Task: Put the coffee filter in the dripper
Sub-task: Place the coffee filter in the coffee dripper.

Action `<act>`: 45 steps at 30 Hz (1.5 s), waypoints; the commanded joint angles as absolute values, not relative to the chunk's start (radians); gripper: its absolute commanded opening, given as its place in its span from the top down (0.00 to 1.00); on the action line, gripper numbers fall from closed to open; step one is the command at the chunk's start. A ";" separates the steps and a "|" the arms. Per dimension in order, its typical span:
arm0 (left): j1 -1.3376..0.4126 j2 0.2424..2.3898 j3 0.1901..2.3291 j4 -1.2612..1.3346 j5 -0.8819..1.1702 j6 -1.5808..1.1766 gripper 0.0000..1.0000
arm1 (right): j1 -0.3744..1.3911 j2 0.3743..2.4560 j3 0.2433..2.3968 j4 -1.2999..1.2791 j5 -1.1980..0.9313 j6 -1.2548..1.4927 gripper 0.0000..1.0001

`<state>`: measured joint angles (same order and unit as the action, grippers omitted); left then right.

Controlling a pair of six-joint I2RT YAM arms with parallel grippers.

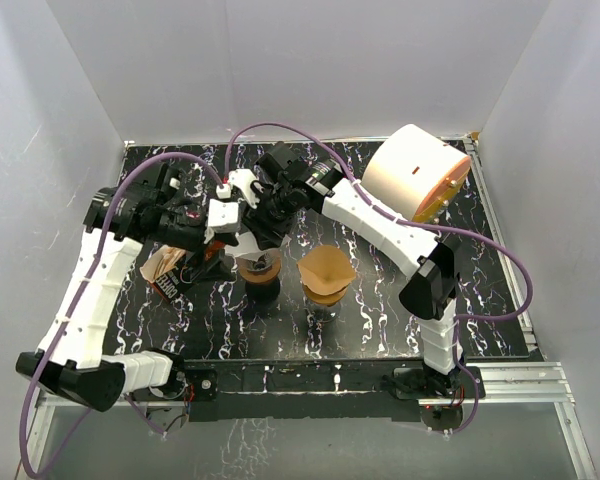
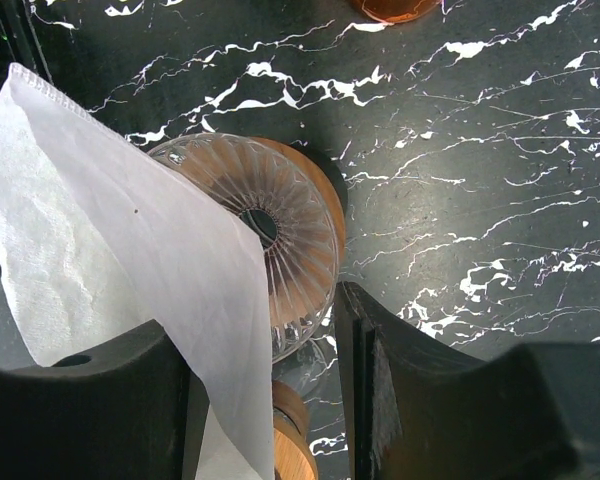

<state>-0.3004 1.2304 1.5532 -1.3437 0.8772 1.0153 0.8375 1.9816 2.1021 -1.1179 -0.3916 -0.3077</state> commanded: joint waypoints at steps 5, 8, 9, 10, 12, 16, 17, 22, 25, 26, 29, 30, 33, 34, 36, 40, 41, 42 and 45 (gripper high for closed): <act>-0.377 1.270 1.574 -1.344 0.885 1.103 0.24 | 0.834 1.978 2.155 -1.090 -0.415 -0.297 0.54; -0.406 1.283 1.571 -1.319 0.851 1.093 0.24 | 0.835 1.979 2.156 -1.092 -0.418 -0.298 0.54; -0.416 1.285 1.566 -1.312 0.837 1.090 0.24 | 0.835 1.979 2.155 -1.092 -0.420 -0.298 0.54; -0.427 1.287 1.560 -1.302 0.821 1.085 0.24 | 0.834 1.979 2.155 -1.093 -0.420 -0.298 0.54; -0.440 1.287 1.541 -1.284 0.793 1.080 0.24 | 0.834 1.977 2.154 -1.094 -0.423 -0.298 0.54; -0.474 1.289 1.506 -1.257 0.728 1.063 0.24 | 0.834 1.977 2.155 -1.094 -0.424 -0.298 0.54; -0.481 1.289 1.498 -1.250 0.718 1.062 0.24 | 0.834 1.977 2.154 -1.095 -0.424 -0.298 0.54; -0.508 1.292 1.466 -1.217 0.670 1.054 0.24 | 0.834 1.978 2.156 -1.097 -0.431 -0.297 0.54; -0.523 1.298 1.446 -1.193 0.654 1.051 0.24 | 0.835 1.979 2.156 -1.098 -0.435 -0.298 0.54; -0.528 1.300 1.439 -1.188 0.651 1.051 0.24 | 0.835 1.979 2.156 -1.099 -0.436 -0.299 0.54; -0.544 1.307 1.416 -1.170 0.640 1.052 0.24 | 0.833 1.980 2.158 -1.100 -0.437 -0.299 0.54; -0.549 1.308 1.409 -1.166 0.638 1.054 0.24 | 0.833 1.980 2.158 -1.100 -0.437 -0.298 0.54; -0.555 1.309 1.385 -1.147 0.623 1.064 0.24 | 0.831 1.980 2.158 -1.101 -0.441 -0.300 0.54; -0.555 1.308 1.380 -1.139 0.620 1.065 0.24 | 0.831 1.980 2.158 -1.102 -0.446 -0.301 0.54; -0.556 1.308 1.375 -1.129 0.617 1.067 0.24 | 0.831 1.981 2.159 -1.105 -0.457 -0.303 0.54; -0.557 1.313 1.381 -1.120 0.615 1.073 0.23 | 0.831 1.982 2.158 -1.110 -0.472 -0.309 0.54; -0.556 1.314 1.389 -1.121 0.618 1.075 0.23 | 0.831 1.981 2.158 -1.112 -0.478 -0.312 0.54; -0.557 1.314 1.400 -1.122 0.619 1.074 0.23 | 0.831 1.980 2.156 -1.113 -0.481 -0.314 0.54; -0.556 1.316 1.427 -1.121 0.617 1.078 0.21 | 0.831 1.980 2.151 -1.119 -0.502 -0.323 0.54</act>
<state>-0.5583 1.3056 1.3792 -1.1469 0.6163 1.0592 0.8169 1.9881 2.1040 -1.1217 -0.4385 -0.3092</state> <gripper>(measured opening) 0.776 0.458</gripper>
